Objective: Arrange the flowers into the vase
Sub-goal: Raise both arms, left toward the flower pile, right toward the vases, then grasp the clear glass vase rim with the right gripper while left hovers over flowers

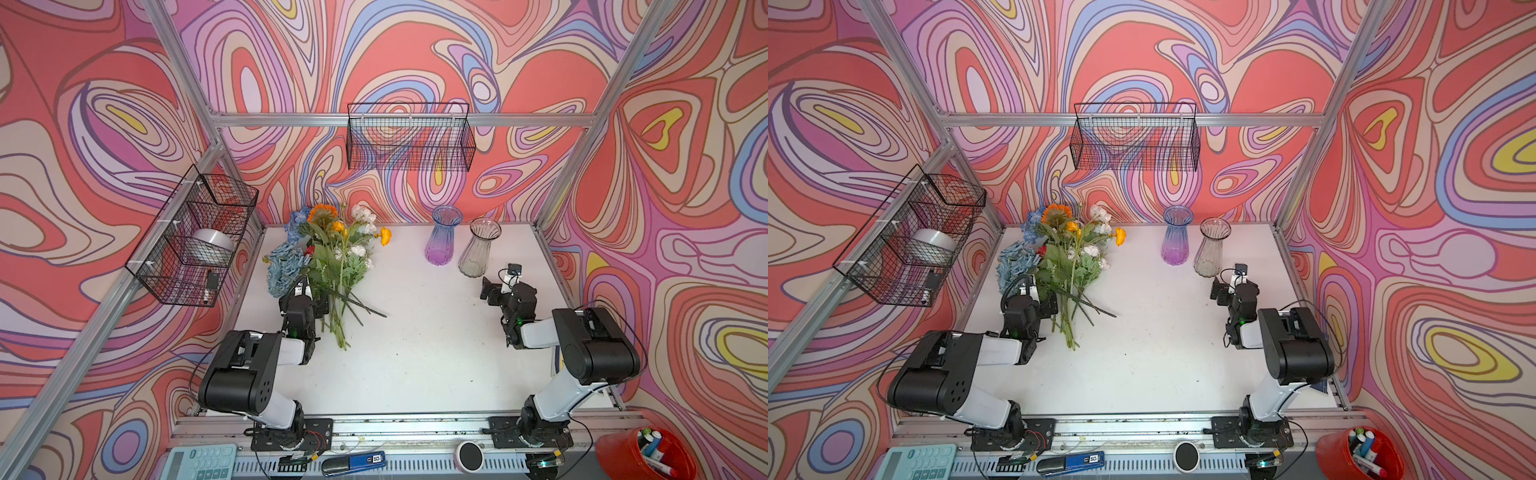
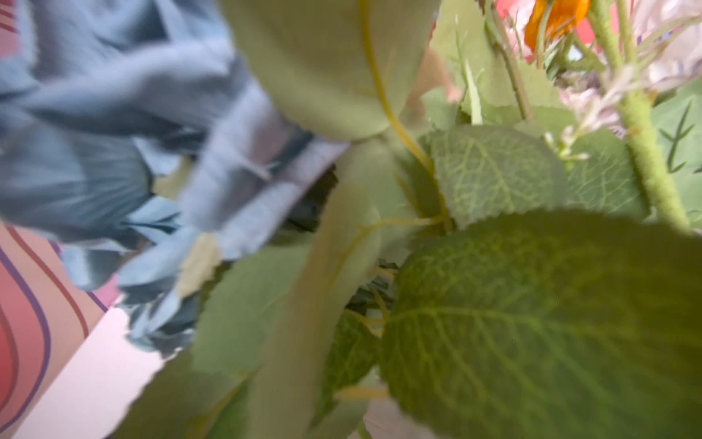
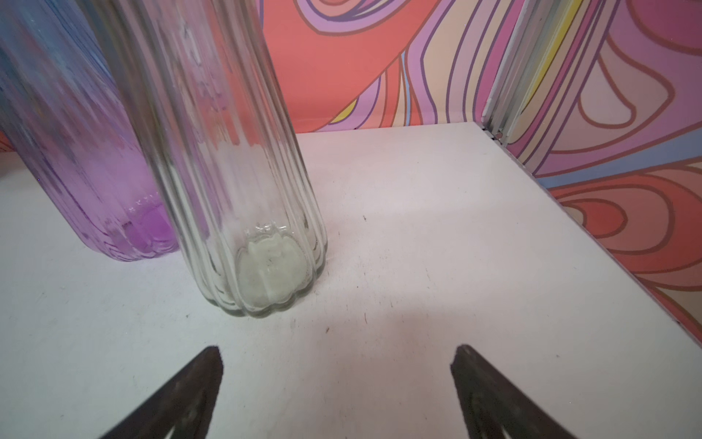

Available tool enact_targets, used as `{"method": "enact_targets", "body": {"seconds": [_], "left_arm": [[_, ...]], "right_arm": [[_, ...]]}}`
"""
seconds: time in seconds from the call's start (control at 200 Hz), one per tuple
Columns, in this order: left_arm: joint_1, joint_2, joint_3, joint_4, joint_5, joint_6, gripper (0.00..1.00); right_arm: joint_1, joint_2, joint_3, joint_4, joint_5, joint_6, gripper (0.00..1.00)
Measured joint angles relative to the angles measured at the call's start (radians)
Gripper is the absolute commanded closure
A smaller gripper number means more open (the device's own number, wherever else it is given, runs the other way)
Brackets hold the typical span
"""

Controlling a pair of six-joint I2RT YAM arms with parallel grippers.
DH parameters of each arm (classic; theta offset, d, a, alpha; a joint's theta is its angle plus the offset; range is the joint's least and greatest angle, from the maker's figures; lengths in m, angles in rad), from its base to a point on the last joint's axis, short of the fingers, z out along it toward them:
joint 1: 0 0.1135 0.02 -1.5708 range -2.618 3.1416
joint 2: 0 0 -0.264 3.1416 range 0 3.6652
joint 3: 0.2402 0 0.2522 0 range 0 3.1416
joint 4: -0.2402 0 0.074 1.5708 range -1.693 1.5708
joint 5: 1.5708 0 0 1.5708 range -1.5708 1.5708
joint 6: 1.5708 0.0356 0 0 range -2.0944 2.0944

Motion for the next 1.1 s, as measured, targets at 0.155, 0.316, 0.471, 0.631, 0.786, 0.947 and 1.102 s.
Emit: {"method": "enact_targets", "body": {"seconds": [0.155,0.316,0.471,0.631,0.786,0.947,1.102], "left_arm": [[0.000,-0.238,0.008,-0.141,-0.026,-0.024,0.00],[0.000,-0.455,0.147,-0.430,-0.019,-0.094,0.00],[0.000,-0.539,0.311,-0.657,0.057,-0.192,0.00],[-0.003,-0.550,0.375,-0.821,0.127,-0.354,0.00],[-0.076,-0.508,0.435,-0.914,0.160,-0.484,0.00],[-0.224,-0.425,0.528,-0.924,0.149,-0.542,0.00],[-0.327,-0.349,0.545,-0.900,0.148,-0.586,0.00]], "right_arm": [[0.000,-0.198,-0.016,-0.096,-0.012,0.018,0.06],[0.000,-0.435,0.020,-0.331,-0.045,0.090,0.08],[0.000,-0.548,0.188,-0.671,-0.065,0.167,0.09],[0.000,-0.522,0.450,-1.020,-0.071,0.250,0.14],[0.000,-0.357,0.796,-1.310,-0.103,0.311,0.17],[0.000,-0.140,1.119,-1.551,-0.146,0.339,0.28],[-0.008,0.017,1.296,-1.709,-0.174,0.345,0.31]]}}
